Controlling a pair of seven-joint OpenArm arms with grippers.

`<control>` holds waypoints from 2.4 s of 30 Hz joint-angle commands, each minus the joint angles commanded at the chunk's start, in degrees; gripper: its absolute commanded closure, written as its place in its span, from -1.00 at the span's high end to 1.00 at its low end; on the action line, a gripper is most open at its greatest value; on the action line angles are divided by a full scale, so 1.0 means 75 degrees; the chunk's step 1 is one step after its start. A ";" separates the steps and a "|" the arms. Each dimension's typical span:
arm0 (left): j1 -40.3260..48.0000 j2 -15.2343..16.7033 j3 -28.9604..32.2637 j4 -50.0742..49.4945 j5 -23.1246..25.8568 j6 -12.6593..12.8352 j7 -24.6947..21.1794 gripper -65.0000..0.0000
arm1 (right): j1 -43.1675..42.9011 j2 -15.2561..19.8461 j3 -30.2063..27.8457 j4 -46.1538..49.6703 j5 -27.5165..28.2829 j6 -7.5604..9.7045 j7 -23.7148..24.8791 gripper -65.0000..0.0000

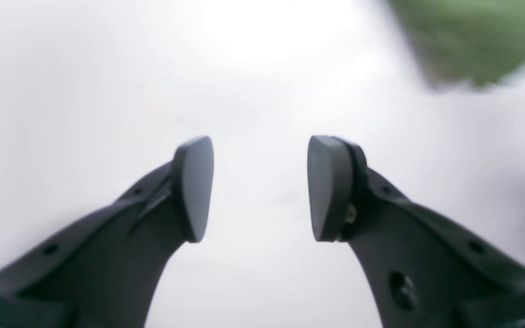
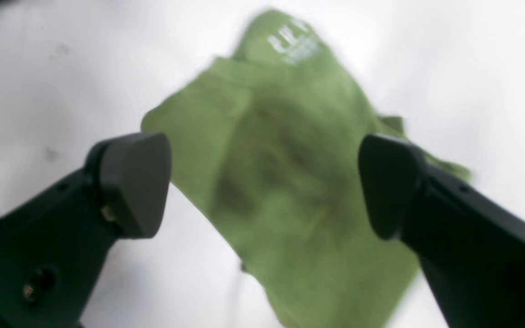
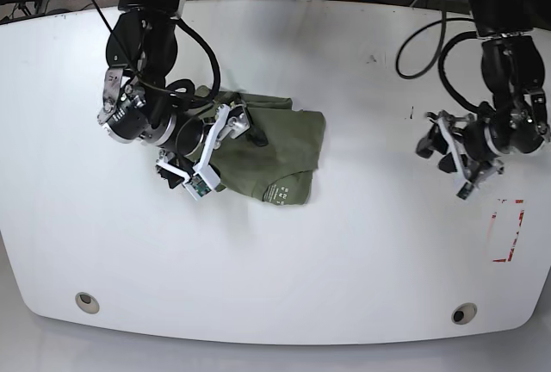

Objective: Fold the T-shirt properly
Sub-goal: 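Release the shirt with the left gripper and regrasp its folded edge, then press and square the folded green shirt with both grippers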

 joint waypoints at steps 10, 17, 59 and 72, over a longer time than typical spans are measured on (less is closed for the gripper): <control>-0.0316 0.0821 0.0305 -0.0809 0.0000 0.0000 -0.0457 -0.03 | 0.0234 0.0527 0.0012 -0.0316 -0.0059 -0.0012 0.0234 0.93; -0.0293 0.2028 0.1325 -0.0469 0.0000 0.0000 -0.0574 -0.04 | 0.0610 0.1008 0.0645 -0.0645 -0.0070 -0.0012 0.0410 0.88; -0.0211 0.2848 0.3727 -0.1793 0.2532 0.0674 -0.1782 -0.76 | 0.0469 0.2040 -0.1078 -0.3645 -0.1793 0.0217 0.4396 -0.55; -0.1582 0.1969 0.4302 -0.3270 0.2508 0.0662 -0.2567 -0.68 | -0.0481 0.0809 -0.1078 -0.1606 -0.1864 0.0217 0.3083 -0.55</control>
